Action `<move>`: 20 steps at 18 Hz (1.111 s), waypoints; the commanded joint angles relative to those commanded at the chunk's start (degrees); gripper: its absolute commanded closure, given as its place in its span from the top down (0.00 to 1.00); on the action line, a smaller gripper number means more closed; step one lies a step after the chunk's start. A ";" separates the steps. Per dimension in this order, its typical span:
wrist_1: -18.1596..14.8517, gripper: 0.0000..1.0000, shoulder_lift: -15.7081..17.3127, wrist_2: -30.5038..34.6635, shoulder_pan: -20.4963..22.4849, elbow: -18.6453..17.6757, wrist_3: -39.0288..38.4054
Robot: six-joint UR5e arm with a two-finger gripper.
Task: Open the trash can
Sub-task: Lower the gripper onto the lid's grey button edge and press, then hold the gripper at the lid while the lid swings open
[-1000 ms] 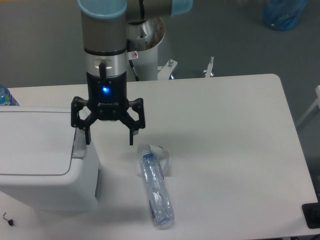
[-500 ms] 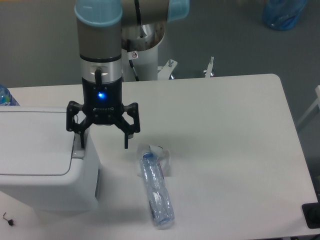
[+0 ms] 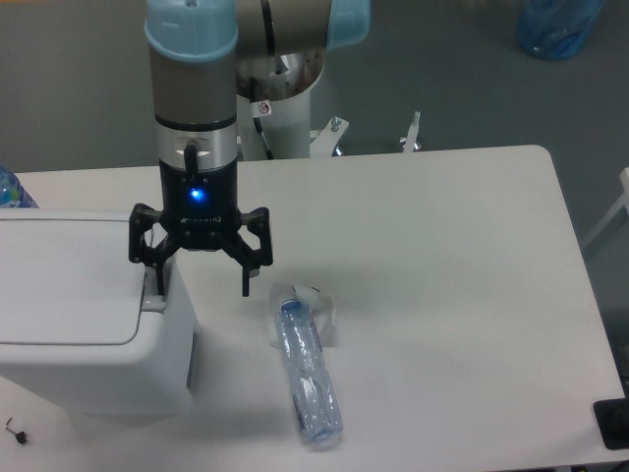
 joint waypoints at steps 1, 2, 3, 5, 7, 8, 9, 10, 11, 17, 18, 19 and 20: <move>0.00 1.00 0.00 0.00 0.00 0.00 0.00; 0.00 1.00 0.00 0.00 0.00 0.00 0.00; 0.00 1.00 0.00 0.00 0.00 0.00 0.00; 0.00 1.00 -0.09 0.00 0.00 0.00 0.00; 0.00 1.00 -0.17 0.00 0.00 0.00 0.00; 0.00 1.00 -0.18 0.00 0.00 0.00 0.00; 0.00 1.00 -0.18 0.00 0.00 0.00 0.00; 0.00 1.00 -0.18 0.00 0.00 0.00 -0.09; 0.00 1.00 -0.18 0.00 0.00 0.09 -0.09; 0.00 1.00 0.00 0.09 0.09 2.72 0.79; 0.00 1.00 0.09 0.26 0.35 3.16 0.97; 0.00 1.00 0.17 0.52 0.79 3.34 1.14; 0.00 1.00 0.26 0.96 1.66 3.60 2.19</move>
